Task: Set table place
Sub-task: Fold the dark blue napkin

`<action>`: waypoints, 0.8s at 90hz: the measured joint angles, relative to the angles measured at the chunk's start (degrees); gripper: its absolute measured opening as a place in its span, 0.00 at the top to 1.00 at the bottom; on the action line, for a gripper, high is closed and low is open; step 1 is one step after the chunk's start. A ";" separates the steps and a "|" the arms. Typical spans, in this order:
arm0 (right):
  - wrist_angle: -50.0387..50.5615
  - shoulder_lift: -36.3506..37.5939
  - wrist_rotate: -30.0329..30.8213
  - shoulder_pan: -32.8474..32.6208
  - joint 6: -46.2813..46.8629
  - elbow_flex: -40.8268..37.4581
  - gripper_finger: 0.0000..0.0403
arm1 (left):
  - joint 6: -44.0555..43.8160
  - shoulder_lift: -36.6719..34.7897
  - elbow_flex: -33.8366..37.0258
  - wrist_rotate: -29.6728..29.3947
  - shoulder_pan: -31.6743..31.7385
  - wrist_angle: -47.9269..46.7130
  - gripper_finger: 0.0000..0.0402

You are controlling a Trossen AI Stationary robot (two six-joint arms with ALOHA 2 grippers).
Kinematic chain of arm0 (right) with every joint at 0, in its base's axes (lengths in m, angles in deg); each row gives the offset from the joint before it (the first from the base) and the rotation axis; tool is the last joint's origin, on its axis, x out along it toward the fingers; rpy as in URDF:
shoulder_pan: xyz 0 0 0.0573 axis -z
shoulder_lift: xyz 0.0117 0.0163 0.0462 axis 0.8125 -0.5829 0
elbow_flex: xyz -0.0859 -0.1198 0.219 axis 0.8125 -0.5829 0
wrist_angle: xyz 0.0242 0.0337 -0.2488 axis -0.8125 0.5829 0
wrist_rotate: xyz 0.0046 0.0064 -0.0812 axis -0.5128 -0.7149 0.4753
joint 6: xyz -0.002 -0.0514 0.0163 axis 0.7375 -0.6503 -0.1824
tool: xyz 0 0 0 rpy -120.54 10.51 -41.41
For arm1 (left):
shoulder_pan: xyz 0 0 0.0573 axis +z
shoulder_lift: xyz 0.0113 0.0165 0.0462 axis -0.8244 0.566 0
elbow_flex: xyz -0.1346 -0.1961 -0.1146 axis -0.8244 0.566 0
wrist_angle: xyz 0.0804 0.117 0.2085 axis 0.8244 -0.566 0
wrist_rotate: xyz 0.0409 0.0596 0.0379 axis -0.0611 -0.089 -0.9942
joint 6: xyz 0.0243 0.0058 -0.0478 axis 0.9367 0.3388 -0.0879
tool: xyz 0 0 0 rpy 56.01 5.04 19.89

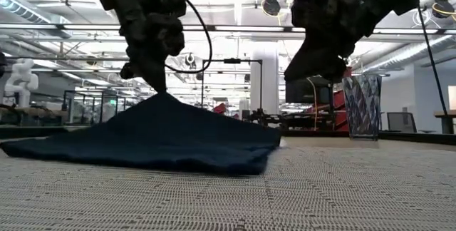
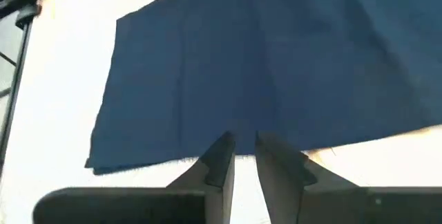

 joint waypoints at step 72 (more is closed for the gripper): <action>-9.26 -16.52 -4.82 4.82 -10.97 7.62 0.60 | 1.06 0.02 0.04 -1.26 -0.02 0.11 1.00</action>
